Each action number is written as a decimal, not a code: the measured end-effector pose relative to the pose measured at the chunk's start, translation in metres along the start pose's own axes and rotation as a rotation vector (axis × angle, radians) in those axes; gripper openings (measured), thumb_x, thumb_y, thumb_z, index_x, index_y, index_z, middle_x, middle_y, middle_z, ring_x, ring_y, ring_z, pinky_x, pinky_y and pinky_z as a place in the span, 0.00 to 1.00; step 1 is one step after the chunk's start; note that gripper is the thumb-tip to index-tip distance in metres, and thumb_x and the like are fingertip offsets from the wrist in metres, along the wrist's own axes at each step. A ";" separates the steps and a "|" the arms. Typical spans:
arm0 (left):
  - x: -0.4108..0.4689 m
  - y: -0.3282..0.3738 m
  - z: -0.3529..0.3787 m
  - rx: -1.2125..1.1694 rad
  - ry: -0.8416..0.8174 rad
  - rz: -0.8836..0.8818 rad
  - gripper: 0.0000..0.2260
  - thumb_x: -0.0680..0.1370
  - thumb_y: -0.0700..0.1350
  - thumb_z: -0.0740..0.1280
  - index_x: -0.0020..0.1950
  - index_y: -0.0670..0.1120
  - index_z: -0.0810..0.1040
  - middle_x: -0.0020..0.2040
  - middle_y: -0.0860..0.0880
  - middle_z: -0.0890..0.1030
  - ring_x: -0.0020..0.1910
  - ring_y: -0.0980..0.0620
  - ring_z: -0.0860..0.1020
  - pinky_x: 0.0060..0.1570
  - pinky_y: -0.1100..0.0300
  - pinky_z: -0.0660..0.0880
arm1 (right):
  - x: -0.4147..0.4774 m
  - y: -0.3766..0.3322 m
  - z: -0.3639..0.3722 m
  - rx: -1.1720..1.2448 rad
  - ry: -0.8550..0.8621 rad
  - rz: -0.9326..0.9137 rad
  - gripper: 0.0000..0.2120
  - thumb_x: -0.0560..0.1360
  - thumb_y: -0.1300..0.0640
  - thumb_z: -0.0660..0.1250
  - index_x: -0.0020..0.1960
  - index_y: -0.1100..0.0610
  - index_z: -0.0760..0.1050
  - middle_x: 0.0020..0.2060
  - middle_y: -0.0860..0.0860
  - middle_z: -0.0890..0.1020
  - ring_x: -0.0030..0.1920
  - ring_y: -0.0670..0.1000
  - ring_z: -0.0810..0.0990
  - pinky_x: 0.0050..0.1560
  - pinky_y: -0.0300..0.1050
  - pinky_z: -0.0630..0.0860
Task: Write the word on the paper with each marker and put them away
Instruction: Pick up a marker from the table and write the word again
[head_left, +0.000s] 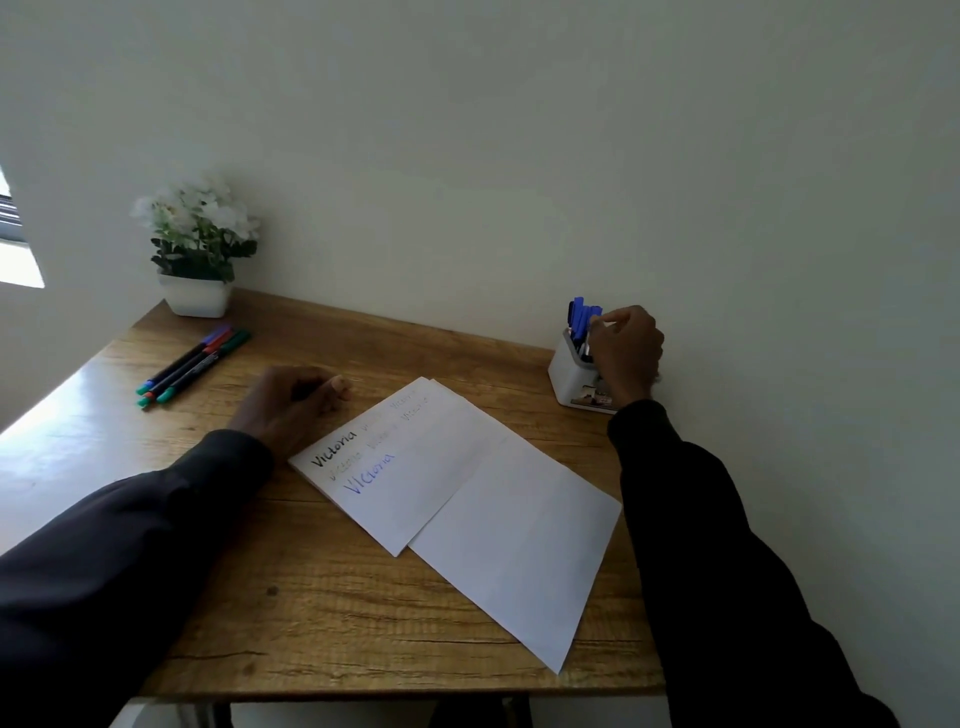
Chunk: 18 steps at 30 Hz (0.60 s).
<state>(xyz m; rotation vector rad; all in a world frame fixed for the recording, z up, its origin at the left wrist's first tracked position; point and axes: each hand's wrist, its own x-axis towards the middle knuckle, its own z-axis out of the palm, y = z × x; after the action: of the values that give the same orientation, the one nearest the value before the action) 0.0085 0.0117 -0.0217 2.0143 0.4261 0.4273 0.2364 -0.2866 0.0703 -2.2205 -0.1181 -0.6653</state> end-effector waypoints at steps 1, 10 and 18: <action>-0.001 0.001 -0.001 0.006 0.004 -0.004 0.08 0.81 0.50 0.65 0.51 0.50 0.82 0.45 0.52 0.83 0.46 0.53 0.81 0.41 0.61 0.75 | -0.007 -0.005 0.002 0.038 -0.007 -0.019 0.06 0.76 0.59 0.69 0.50 0.61 0.80 0.46 0.55 0.84 0.46 0.52 0.82 0.41 0.38 0.70; -0.020 0.010 -0.030 -0.013 0.064 -0.019 0.06 0.80 0.48 0.67 0.51 0.48 0.82 0.46 0.50 0.83 0.47 0.53 0.81 0.52 0.53 0.79 | -0.089 -0.051 0.044 0.293 -0.489 -0.214 0.02 0.73 0.60 0.74 0.42 0.58 0.83 0.33 0.49 0.83 0.33 0.44 0.79 0.36 0.35 0.76; -0.058 -0.017 -0.094 -0.142 0.262 -0.042 0.09 0.76 0.46 0.72 0.52 0.42 0.84 0.46 0.47 0.85 0.44 0.49 0.83 0.46 0.56 0.81 | -0.125 -0.098 0.084 0.277 -0.760 -0.389 0.01 0.74 0.60 0.75 0.43 0.56 0.84 0.36 0.51 0.86 0.34 0.49 0.83 0.37 0.44 0.81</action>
<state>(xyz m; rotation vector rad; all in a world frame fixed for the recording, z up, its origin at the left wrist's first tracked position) -0.0879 0.0634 -0.0016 1.8154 0.5818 0.6802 0.1358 -0.1437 0.0287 -2.0766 -0.9781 0.0420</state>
